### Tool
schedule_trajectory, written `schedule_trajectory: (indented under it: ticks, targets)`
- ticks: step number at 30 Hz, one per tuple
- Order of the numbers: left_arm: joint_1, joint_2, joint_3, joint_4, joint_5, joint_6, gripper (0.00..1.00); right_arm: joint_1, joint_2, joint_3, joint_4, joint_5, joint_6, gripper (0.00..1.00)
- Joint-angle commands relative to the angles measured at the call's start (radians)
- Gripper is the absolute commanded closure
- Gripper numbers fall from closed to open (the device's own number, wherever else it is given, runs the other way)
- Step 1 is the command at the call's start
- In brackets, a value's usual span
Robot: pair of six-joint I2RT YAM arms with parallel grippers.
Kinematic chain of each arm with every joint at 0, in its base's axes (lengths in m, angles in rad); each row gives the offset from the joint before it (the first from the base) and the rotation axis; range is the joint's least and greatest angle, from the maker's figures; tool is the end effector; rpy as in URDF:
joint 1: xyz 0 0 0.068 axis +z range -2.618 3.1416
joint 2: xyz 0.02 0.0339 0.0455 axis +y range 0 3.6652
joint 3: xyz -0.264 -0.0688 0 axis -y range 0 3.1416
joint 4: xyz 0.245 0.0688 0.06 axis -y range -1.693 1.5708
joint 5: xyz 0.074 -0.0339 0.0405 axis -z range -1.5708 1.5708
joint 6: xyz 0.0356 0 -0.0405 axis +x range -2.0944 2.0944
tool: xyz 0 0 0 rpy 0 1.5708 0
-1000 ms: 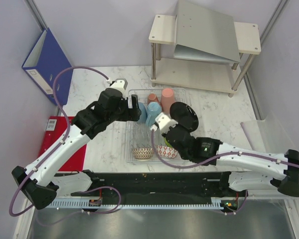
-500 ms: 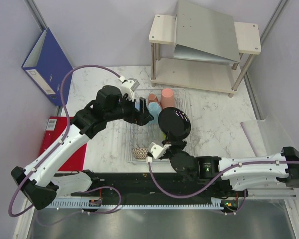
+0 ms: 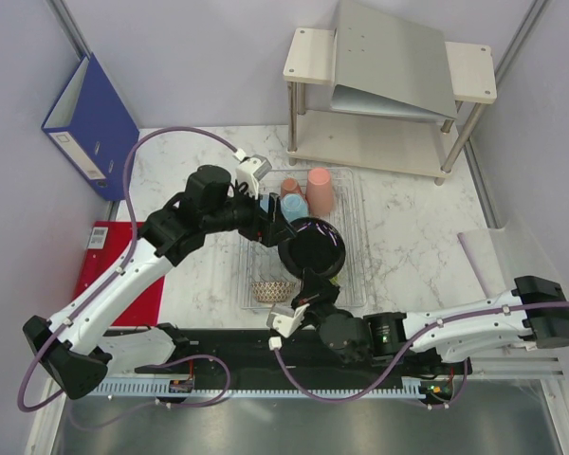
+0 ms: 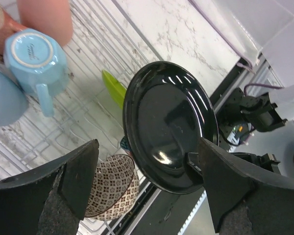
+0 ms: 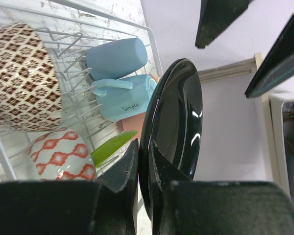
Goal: Unload the mixed dishes from the dish rack
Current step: Place the plate at the center of the board.
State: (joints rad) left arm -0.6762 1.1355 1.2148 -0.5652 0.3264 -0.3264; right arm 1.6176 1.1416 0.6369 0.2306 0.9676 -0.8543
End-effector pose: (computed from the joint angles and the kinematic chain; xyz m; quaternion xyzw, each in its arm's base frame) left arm 0.1827 -0.1612 0.3818 0.2296 0.8176 -0.3668 0.3798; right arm 0.0179 0.2454 0.2621 -0.5741 0.4972 -0.1450 0.6342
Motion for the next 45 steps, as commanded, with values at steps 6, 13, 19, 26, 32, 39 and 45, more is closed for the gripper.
schedule_trajectory:
  ticks: [6, 13, 19, 26, 32, 39, 45]
  targets:
    - [-0.003, -0.006, -0.049, 0.044, 0.125, 0.041, 0.16, 0.054, 0.064, -0.029, 0.203, 0.029, -0.167, 1.0]
    - [-0.003, -0.002, -0.103, 0.053, 0.122, 0.036, 0.2, 0.062, 0.047, -0.032, 0.245, 0.042, -0.207, 1.0]
    - [-0.002, -0.005, -0.13, 0.057, 0.125, 0.035, 0.38, 0.077, 0.024, -0.028, 0.246, 0.056, -0.21, 1.0]
    - [-0.003, -0.01, -0.141, 0.06, 0.115, 0.035, 0.98, 0.084, 0.029, -0.032, 0.257, 0.075, -0.212, 1.0]
    - [-0.003, -0.039, -0.144, 0.083, 0.053, 0.018, 0.98, 0.082, 0.052, -0.003, 0.3, 0.143, -0.168, 0.35]
    - [0.001, -0.056, -0.107, 0.103, -0.027, -0.033, 0.98, 0.084, -0.017, 0.098, 0.211, 0.204, 0.098, 0.02]
    - [0.064, -0.059, -0.037, 0.099, -0.15, -0.101, 0.98, 0.059, -0.208, 0.19, 0.092, 0.269, 0.452, 0.02]
